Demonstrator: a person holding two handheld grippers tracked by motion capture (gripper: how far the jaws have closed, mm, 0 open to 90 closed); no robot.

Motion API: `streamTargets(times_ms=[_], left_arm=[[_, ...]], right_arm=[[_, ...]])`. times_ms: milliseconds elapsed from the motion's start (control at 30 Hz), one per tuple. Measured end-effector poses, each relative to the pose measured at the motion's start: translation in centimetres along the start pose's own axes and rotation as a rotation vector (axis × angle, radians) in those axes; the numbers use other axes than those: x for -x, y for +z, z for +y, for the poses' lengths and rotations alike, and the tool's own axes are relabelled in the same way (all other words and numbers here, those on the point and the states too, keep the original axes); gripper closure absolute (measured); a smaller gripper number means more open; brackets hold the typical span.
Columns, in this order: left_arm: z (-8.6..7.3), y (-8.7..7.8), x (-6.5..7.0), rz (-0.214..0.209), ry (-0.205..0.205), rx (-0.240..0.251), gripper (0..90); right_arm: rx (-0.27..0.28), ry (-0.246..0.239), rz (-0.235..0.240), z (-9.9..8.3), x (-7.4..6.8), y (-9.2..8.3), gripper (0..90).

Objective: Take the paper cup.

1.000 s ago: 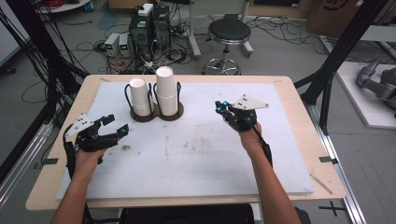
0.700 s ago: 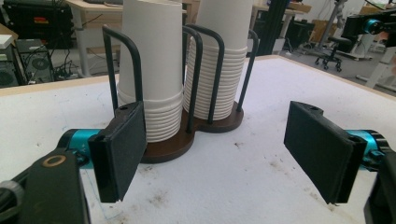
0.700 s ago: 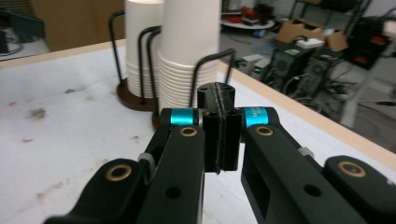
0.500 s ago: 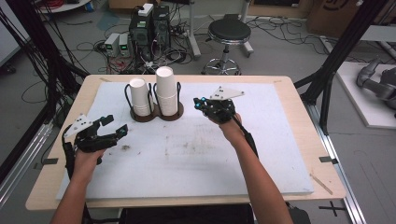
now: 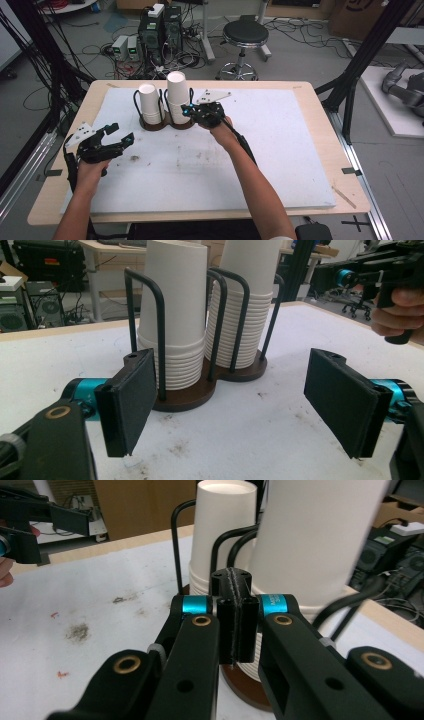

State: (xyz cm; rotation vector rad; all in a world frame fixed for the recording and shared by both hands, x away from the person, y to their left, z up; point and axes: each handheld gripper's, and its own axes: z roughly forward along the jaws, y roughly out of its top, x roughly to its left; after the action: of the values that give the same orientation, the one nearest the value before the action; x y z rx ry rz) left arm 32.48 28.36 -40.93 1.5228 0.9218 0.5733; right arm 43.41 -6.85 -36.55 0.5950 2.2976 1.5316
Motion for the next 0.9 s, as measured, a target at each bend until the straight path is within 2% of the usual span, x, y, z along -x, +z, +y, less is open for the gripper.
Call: streamTargets(times_ms=[200, 633, 900], left_arm=[[-0.1, 0.0, -0.1, 0.004, 0.000, -0.005, 21.3], [0.0, -0.2, -0.5, 0.020, -0.003, 0.001, 21.3], [0.1, -0.8, -1.1, 0.039, -0.012, 0.014, 21.3]], right_arm=[[-0.013, 0.003, 0.024, -0.4, -0.5, 1.6, 90.0], [0.010, 0.031, 0.072, -0.3, -1.7, 4.7, 90.0], [-0.005, 0.047, 0.082, -0.5, -2.2, 6.5, 90.0]])
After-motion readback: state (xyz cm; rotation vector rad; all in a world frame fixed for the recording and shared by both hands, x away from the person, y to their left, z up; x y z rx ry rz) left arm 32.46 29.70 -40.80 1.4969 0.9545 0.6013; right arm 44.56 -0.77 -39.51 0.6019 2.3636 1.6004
